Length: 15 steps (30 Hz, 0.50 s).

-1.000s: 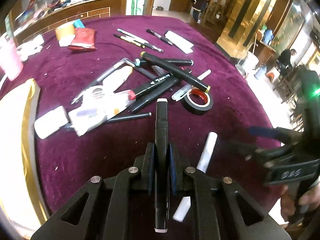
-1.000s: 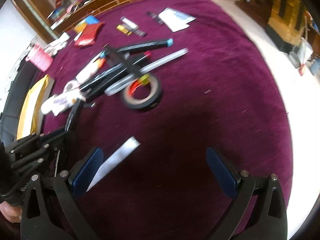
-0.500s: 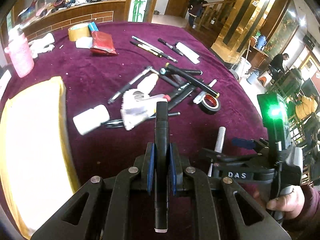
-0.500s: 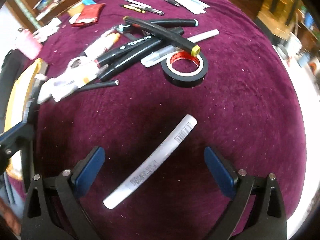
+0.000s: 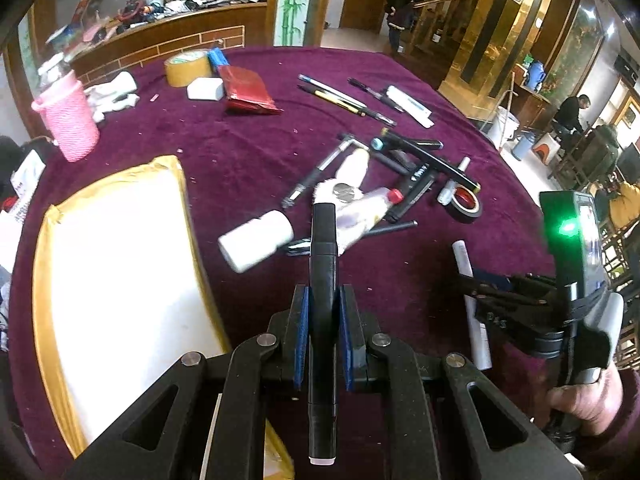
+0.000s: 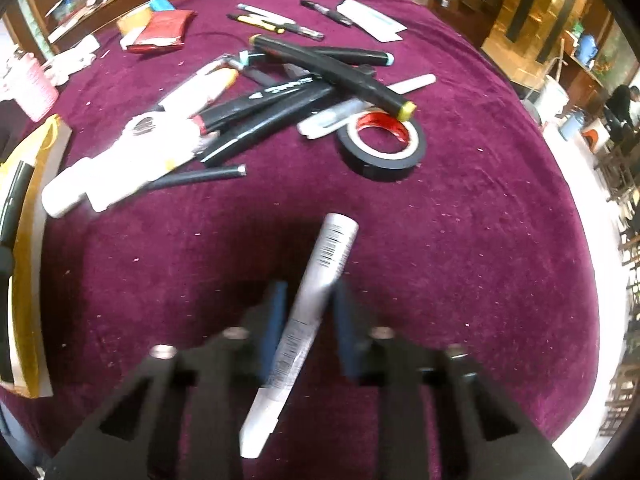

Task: Organize objects
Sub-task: 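Take the white marker with the right tool while the left tool keeps the black marker, then lower both markers into the white tray and open both tools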

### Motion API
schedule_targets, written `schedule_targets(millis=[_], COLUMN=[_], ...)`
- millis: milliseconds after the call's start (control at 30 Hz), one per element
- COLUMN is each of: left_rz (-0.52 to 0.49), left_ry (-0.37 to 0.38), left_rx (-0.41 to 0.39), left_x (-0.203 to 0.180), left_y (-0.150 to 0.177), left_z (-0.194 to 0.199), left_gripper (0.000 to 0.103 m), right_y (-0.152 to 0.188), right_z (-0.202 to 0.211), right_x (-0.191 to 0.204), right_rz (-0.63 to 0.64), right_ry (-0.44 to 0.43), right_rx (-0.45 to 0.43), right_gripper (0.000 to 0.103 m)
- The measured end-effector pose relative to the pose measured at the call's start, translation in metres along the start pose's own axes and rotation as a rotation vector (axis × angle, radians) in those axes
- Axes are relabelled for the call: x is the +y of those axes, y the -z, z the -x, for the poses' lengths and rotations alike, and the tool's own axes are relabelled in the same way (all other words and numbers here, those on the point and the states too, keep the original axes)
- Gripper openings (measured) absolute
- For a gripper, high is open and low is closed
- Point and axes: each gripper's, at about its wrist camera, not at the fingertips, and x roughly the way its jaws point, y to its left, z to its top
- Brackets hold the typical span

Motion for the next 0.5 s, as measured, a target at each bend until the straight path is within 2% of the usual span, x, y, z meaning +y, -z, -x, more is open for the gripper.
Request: schedule_targets(millis=[233,400,500], left_rz=[0.038,0.079,0.106], left_ry=[-0.051,-0.088,-0.117], left_rx=[-0.027,-0.047,-0.061], left_x=[0.02,0.038,0.051], left_y=[-0.001,-0.001,-0.001], left_z=[0.01,0.017,0.022], left_gripper=[0.011,0.011,0.011], right_y=[-0.004,-0.008,-0.022], right_z=[0.006,0.027,0.045], right_x=[-0.017,-0.006,0.016], right_rz=[-0.092,-0.113,-0.074], right_ry=[-0.171,-0.305,-0.38], right_rx=[0.039,0.034,0.02], right_gripper=[0.012,0.012,0.012])
